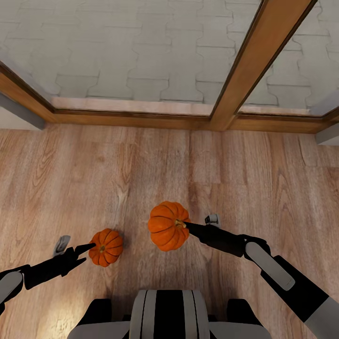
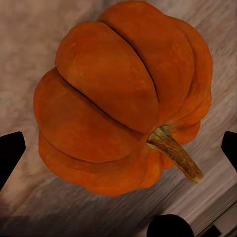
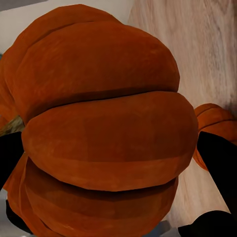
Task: Place each of the two pumpkins and all three candles from the living room inside a cabinet in the living room (use any cabinet), then make sure every cabinet is closed, and position the cauldron so it is next to a table in the living room.
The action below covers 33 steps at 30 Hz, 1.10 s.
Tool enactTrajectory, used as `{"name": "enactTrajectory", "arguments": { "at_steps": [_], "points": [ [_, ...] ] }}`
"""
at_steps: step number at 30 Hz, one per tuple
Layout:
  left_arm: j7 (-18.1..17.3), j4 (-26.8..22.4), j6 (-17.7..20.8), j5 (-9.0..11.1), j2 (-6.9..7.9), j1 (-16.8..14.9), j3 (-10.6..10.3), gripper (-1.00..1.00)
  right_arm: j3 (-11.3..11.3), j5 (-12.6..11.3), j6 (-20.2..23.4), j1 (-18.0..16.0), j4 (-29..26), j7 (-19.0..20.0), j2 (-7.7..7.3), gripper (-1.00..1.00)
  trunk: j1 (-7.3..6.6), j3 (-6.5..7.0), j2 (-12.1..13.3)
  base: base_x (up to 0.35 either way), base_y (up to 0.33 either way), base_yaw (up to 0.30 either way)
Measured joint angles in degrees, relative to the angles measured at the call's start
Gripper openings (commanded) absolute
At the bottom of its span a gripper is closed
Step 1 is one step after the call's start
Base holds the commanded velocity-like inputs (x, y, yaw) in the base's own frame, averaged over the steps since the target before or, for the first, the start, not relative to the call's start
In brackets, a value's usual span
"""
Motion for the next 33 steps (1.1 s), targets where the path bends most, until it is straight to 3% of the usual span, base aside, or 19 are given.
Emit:
{"name": "enactTrajectory", "arguments": {
  "at_steps": [8, 12, 14, 23, 29, 30, 33],
  "points": [
    [0.0, 0.8, -0.1, -0.2, -0.02, 0.0, 0.0, 1.0, 0.0, 0.0, 0.0, 0.0, 0.0, -0.3, 0.0, -1.0, 0.13, 0.0, -0.1, 0.0, 0.0, 0.0],
    [-1.8, 1.7, -0.1, -5.2, -0.2, 0.0, 0.2, 1.0, 0.0, 0.0, 0.0, 0.0, 0.0, -0.6, 0.0, -1.0, 0.15, 0.0, -0.1, 0.0, 0.0, 0.0],
    [-3.2, 1.7, -0.1, -6.0, -0.22, 0.0, 0.2, 1.0, 0.0, 0.0, 0.0, 0.0, 0.0, -0.7, 0.0, -1.0, 0.21, 0.0, -0.1, 0.0, 0.0, 0.0],
    [-4.4, 2.2, -0.2, -6.5, -0.27, 0.0, 0.2, 1.0, 0.1, 0.0, 0.1, 0.0, -0.2, -0.8, 0.0, -1.0, 0.28, 0.0, -0.1, 0.0, 0.0, 0.0],
    [-6.1, 2.2, -0.3, -6.8, 0.14, -0.1, 0.4, 1.0, 0.1, 0.1, 0.0, 0.0, -0.6, -3.2, 0.06, -1.0, 0.28, 0.0, -0.1, 0.0, 0.0, 0.0],
    [-7.0, 2.2, -0.3, -7.5, 0.25, -0.2, 0.4, 1.0, 0.2, 0.1, 0.0, 0.0, -0.8, -3.9, 0.07, -1.0, 0.28, 0.0, -0.1, 0.0, 0.0, 0.0],
    [-11.4, 3.2, -1.6, -14.7, 0.16, -0.7, 0.7, 1.0, 0.2, -0.1, 0.1, 0.0, -1.0, -5.3, 0.34, -1.0, 0.36, 0.0, -0.2, 0.0, 0.0, 0.0]
  ]
}}
